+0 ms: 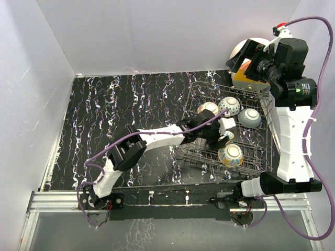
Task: Load the bowls into the dish rack
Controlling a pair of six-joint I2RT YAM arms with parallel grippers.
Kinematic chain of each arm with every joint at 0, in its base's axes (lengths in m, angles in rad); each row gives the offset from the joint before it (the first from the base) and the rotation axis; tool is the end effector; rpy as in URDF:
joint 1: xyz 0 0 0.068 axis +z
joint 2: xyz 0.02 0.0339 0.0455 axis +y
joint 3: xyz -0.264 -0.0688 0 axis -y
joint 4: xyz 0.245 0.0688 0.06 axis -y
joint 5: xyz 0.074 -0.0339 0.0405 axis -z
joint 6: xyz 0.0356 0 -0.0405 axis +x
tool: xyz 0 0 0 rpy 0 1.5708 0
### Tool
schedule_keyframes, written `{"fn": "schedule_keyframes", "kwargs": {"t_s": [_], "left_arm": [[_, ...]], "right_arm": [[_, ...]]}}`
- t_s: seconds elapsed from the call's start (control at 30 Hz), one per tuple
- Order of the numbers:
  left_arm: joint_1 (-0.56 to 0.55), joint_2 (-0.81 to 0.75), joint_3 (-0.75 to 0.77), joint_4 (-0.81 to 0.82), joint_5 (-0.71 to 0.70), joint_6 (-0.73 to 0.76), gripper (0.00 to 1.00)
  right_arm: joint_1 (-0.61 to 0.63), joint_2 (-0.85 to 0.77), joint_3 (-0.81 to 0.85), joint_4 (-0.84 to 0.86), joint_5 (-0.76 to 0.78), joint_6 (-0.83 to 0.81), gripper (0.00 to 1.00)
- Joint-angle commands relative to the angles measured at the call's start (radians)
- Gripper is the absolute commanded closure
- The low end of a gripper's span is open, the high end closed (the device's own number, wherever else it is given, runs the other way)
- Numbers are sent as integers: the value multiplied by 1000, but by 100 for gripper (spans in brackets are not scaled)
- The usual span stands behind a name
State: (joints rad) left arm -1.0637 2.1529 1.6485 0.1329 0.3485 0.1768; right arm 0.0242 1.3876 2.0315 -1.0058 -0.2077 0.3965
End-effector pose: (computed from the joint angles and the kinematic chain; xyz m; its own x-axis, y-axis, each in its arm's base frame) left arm 0.2364 -0.4506 0.2291 -0.0019 0.3437 -0.9391 0.9919 0.1197 0.0419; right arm 0.2334 0.0130 0.5296 -0.4101 0.3681 -0.8345 -0.0630 0.9013 0.4285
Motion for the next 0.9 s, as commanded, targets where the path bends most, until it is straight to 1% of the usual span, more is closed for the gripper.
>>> {"fn": "schedule_keyframes", "kwargs": {"t_s": [0.0,0.07,0.33,0.37,0.47,0.53,0.57,0.73,0.87], "left_arm": [[8,21,-17,45,18,18,36],[10,29,-9,49,-8,14,39],[13,25,-21,45,-24,-11,61],[13,23,-24,42,-23,-20,66],[13,13,-36,41,-22,-34,87],[13,4,-44,40,-21,-40,99],[13,0,-47,36,-21,-40,100],[15,-31,-36,10,-18,-50,100],[14,-98,-33,41,-61,-110,100]], "right_arm": [[-3,-30,-7,45,-4,-9,1],[-3,-31,-9,44,-5,-10,1],[-2,-40,-23,43,-3,-9,1],[-2,-43,-25,44,-1,-9,1],[-3,-49,-32,44,2,-9,1],[-3,-52,-37,43,5,-10,1],[-3,-54,-39,44,5,-9,1],[-2,-61,-39,42,13,-7,1],[-3,-63,-33,38,30,-7,1]]}}
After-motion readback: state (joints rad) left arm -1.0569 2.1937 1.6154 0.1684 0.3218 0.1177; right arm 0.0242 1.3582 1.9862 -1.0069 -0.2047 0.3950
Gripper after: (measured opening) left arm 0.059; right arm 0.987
